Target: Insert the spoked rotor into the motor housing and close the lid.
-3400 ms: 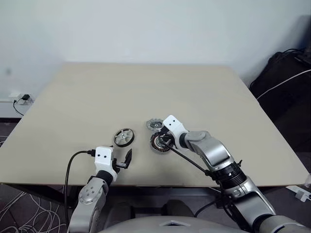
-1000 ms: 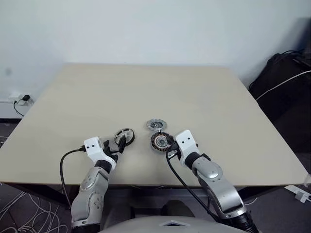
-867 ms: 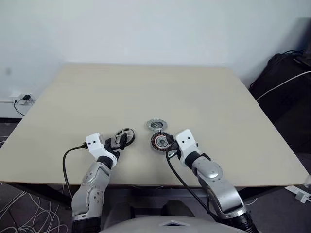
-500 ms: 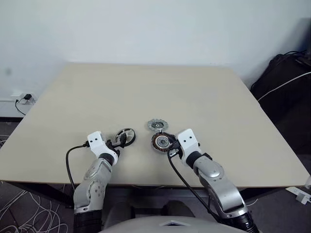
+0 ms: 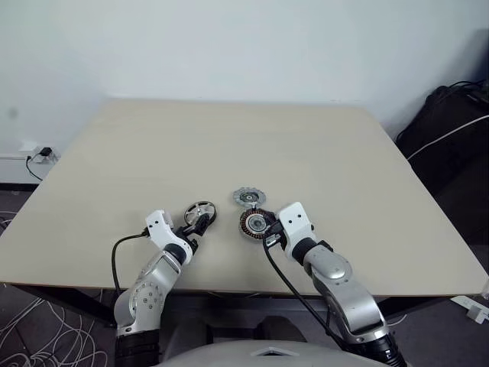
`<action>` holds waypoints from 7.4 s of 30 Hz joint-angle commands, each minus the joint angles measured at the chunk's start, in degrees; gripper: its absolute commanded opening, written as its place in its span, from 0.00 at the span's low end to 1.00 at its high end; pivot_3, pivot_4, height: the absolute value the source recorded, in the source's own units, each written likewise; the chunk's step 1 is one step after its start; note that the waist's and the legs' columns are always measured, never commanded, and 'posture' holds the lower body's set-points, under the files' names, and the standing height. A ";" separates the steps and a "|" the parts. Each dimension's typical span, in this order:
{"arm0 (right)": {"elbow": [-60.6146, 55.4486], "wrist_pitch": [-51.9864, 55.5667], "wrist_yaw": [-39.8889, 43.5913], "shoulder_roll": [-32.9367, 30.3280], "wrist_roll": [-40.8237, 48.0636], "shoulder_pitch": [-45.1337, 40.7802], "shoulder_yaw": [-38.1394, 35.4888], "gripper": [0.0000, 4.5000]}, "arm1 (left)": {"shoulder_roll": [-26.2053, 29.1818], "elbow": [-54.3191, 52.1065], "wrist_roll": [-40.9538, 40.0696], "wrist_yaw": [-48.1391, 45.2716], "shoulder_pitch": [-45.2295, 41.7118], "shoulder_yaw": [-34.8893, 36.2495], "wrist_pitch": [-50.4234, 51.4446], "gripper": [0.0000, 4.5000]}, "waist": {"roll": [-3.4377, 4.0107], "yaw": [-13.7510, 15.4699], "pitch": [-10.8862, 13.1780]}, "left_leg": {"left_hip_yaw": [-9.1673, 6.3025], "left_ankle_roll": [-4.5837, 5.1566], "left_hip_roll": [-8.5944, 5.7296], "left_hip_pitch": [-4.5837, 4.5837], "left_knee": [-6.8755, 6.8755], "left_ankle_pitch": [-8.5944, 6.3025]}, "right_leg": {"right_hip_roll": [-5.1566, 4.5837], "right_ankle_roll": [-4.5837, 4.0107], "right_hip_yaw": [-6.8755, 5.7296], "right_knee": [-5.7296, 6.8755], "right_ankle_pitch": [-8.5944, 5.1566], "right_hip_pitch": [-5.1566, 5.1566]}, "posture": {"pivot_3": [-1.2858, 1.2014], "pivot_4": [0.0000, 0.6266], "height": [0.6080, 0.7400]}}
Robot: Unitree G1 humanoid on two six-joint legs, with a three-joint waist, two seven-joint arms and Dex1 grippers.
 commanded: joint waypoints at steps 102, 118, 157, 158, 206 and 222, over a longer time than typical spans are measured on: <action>4.41 -31.50 4.30 -0.16 6.43 19.85 -9.66 0.09 | -9.26 32.25 -19.04 -18.75 -16.82 -9.69 2.12 0.09 | 0.18 0.68 -0.18 | -0.13 0.63 -0.43 -0.22 -0.01 -0.03 | -0.62 0.48 -0.01 -0.84 0.27 0.00 | 0.52 0.00 1.00; 3.20 -29.65 3.62 -0.18 6.29 18.70 -9.44 0.09 | -8.43 26.19 -19.07 -17.89 -15.54 -9.38 1.55 0.81 | 0.43 0.60 -0.39 | -0.12 0.56 -0.46 -0.13 0.03 -0.07 | -0.77 0.57 -0.06 -0.82 0.41 0.12 | 0.52 0.00 1.00; 18.21 -15.24 4.24 4.93 4.58 -7.82 -3.38 0.09 | 11.75 15.91 38.83 -16.59 7.74 -20.16 -59.23 0.00 | 0.96 0.63 -0.71 | -0.07 0.51 -0.62 -0.76 -0.06 -0.09 | -1.23 0.45 -0.22 -0.89 0.43 -0.45 | 0.52 0.00 1.00; 19.28 -15.67 4.23 5.16 4.65 -8.41 -3.54 0.09 | 11.56 16.64 39.47 -16.40 8.19 -20.36 -60.69 0.00 | 0.96 0.62 -0.71 | -0.07 0.51 -0.62 -0.76 -0.08 -0.08 | -1.23 0.45 -0.22 -0.89 0.43 -0.45 | 0.52 0.00 1.00; 14.58 -13.28 39.82 -25.43 -13.90 -25.20 16.48 0.29 | 9.71 10.08 32.60 -23.59 11.93 -21.36 -50.89 0.00 | 0.80 1.00 -0.81 | -0.32 0.83 -0.64 -0.83 0.40 -0.09 | -1.56 0.50 -1.09 -0.89 0.45 -0.04 | 0.52 0.00 1.00; 22.67 -14.26 43.77 -25.93 -16.31 -27.48 16.91 0.20 | 6.65 7.20 34.28 -21.28 12.71 -25.27 -49.52 0.00 | 1.01 0.98 -0.92 | -0.31 0.80 -0.71 -0.88 0.39 -0.10 | -2.00 0.48 -1.47 -0.88 0.44 0.01 | 0.52 0.00 1.00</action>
